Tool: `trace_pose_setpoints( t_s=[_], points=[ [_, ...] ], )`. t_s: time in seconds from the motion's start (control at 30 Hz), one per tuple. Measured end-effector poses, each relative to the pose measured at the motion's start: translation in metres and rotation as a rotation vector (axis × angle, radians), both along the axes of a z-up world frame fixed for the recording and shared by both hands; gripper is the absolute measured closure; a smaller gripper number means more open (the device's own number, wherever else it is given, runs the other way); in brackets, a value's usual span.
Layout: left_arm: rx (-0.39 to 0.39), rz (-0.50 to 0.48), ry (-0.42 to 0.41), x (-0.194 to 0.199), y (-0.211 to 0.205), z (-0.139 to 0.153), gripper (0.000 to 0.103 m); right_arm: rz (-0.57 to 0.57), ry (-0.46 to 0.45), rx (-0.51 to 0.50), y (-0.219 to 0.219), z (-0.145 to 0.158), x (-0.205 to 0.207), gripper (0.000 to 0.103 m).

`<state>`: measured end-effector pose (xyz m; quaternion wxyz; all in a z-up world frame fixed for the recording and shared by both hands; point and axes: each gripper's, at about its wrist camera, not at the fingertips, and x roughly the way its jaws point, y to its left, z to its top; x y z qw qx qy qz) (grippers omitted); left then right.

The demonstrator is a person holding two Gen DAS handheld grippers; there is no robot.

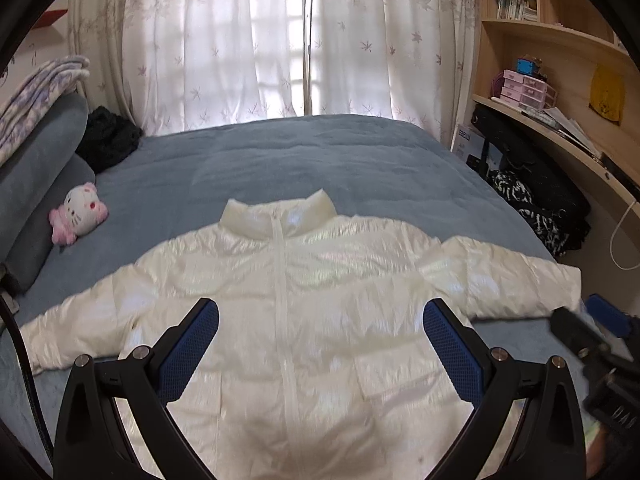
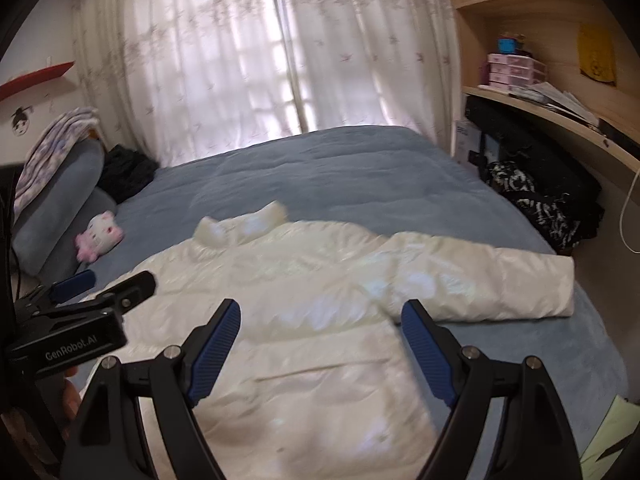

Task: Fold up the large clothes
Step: 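Grasp the jacket sleeve cuff with the right gripper and lift it, then fold the held sleeve across the jacket body toward the zipper with the right gripper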

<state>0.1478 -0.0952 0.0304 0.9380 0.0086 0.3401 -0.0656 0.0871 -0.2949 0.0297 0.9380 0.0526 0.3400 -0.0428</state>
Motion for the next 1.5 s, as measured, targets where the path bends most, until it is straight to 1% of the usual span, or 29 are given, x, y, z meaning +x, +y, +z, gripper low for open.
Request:
trace_pose_setpoints(
  t_s=[0.17,0.27,0.33,0.47,0.53,0.63,0.73,0.83,0.97,1.07,1.13,1.17,1.2,1.23,1.27,1.3,1.33,1.37,1.43,1.5],
  points=[
    [-0.001,-0.011,0.008,0.036,-0.026,-0.002,0.002,-0.081,-0.006,-0.018,-0.045,0.002,0.019,0.02],
    [-0.009,-0.024,0.01,0.051,-0.039,-0.004,0.002,-0.138,0.0,0.012,-0.078,0.0,0.03,0.02],
    [-0.015,-0.043,-0.009,0.059,-0.049,-0.005,0.002,-0.181,0.004,0.024,-0.097,-0.002,0.037,0.02],
    [0.029,-0.058,-0.075,0.072,-0.075,-0.012,0.002,-0.27,0.015,0.06,-0.139,-0.012,0.045,0.02],
    [0.039,-0.073,-0.087,0.081,-0.086,-0.019,0.002,-0.306,0.031,0.088,-0.158,-0.022,0.048,0.02],
    [0.043,-0.09,-0.052,0.097,-0.103,-0.034,0.002,-0.404,0.083,0.146,-0.199,-0.05,0.054,0.02],
    [0.058,-0.097,-0.026,0.113,-0.115,-0.054,0.002,-0.506,0.139,0.202,-0.237,-0.08,0.052,0.02],
    [0.059,-0.097,0.036,0.13,-0.121,-0.075,0.002,-0.616,0.186,0.3,-0.274,-0.114,0.044,0.02],
    [0.022,-0.063,0.122,0.146,-0.119,-0.101,0.002,-0.719,0.195,0.464,-0.316,-0.155,0.034,0.02],
    [-0.01,-0.048,0.153,0.15,-0.117,-0.113,0.002,-0.761,0.189,0.571,-0.334,-0.18,0.033,0.02],
    [-0.006,-0.041,0.153,0.15,-0.115,-0.117,0.006,-0.769,0.182,0.64,-0.342,-0.194,0.036,0.02],
    [0.003,-0.038,0.15,0.151,-0.115,-0.119,0.013,-0.782,0.177,0.665,-0.346,-0.2,0.038,0.021],
    [0.008,-0.039,0.151,0.152,-0.114,-0.119,0.022,-0.793,0.167,0.679,-0.349,-0.204,0.04,0.024],
    [0.013,-0.035,0.15,0.152,-0.112,-0.119,0.028,-0.799,0.158,0.686,-0.351,-0.205,0.04,0.032],
    [0.018,-0.029,0.148,0.153,-0.11,-0.119,0.04,-0.802,0.163,0.685,-0.352,-0.206,0.044,0.045],
    [0.021,-0.02,0.149,0.153,-0.108,-0.118,0.05,-0.795,0.17,0.682,-0.352,-0.206,0.046,0.052],
    [0.022,-0.009,0.156,0.154,-0.105,-0.118,0.052,-0.786,0.176,0.674,-0.351,-0.204,0.048,0.064],
    [0.019,0.0,0.161,0.154,-0.102,-0.117,0.053,-0.779,0.18,0.64,-0.349,-0.197,0.052,0.077],
    [0.002,0.01,0.172,0.154,-0.093,-0.116,0.058,-0.757,0.168,0.575,-0.343,-0.179,0.059,0.093],
    [0.004,0.001,0.179,0.151,-0.084,-0.113,0.073,-0.712,0.101,0.474,-0.326,-0.145,0.063,0.094]
  ],
)
